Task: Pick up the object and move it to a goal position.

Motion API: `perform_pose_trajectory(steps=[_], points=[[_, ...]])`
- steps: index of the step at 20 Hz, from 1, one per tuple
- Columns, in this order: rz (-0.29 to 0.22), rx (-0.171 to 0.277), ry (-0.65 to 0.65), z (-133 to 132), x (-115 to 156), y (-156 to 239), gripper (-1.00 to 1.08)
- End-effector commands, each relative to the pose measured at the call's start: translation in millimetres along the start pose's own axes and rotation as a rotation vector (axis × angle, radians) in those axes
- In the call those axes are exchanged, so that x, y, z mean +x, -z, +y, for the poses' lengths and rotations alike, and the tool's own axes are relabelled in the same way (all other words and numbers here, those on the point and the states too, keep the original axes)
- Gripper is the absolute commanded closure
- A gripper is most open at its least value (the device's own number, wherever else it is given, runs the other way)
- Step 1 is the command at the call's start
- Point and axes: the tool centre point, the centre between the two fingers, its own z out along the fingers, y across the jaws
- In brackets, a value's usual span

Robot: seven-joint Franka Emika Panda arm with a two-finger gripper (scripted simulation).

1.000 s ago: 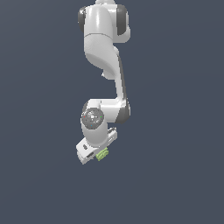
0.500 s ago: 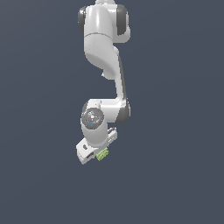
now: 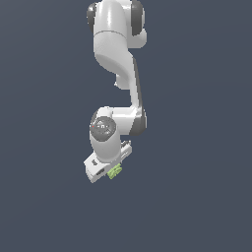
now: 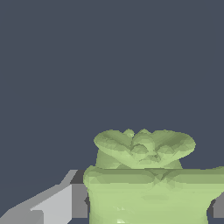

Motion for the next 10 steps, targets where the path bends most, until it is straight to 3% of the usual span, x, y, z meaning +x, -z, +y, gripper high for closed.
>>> perform_pose_trajectory(steps=[1, 10], points=[[0.001, -0.001, 0.000, 0.2, -1.7, 13.7, 1.08], [0.001, -0.001, 0.000, -0.4, -9.1, 64.1, 1.08]])
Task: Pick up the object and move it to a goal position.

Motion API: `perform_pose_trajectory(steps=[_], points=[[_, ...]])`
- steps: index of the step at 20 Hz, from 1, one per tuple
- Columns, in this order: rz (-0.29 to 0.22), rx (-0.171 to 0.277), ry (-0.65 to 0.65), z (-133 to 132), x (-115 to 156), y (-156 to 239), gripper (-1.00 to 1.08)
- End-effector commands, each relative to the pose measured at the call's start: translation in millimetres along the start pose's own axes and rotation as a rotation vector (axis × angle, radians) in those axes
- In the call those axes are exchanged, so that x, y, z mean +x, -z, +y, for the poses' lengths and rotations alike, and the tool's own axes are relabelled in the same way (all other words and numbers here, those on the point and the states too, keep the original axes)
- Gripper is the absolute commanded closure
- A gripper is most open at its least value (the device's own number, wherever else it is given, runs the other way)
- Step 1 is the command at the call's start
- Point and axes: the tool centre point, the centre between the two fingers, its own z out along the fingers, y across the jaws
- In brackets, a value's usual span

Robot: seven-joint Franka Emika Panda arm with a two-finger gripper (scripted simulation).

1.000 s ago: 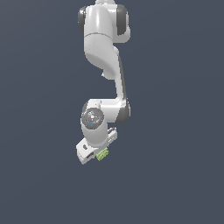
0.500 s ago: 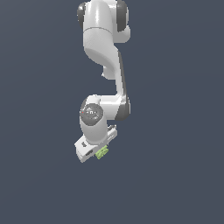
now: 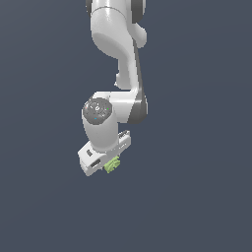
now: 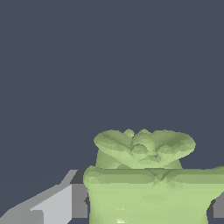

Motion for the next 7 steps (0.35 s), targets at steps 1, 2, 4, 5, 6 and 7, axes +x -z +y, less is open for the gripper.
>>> perform_pose_trajectory(steps=[1, 2, 4, 5, 6, 7], points=[[-0.001, 0.001, 0.000, -0.4, -1.4, 8.5, 1.08], [-0.001, 0.001, 0.000, -0.3, -1.6, 10.6, 1.08], [-0.001, 0.001, 0.000, 0.0, -1.5, 12.7, 1.08], [-0.001, 0.001, 0.000, 0.2, -1.3, 12.8, 1.08], [-0.001, 0.001, 0.000, 0.4, -1.0, 12.4, 1.08], [-0.001, 0.001, 0.000, 0.5, -0.9, 12.2, 1.08]])
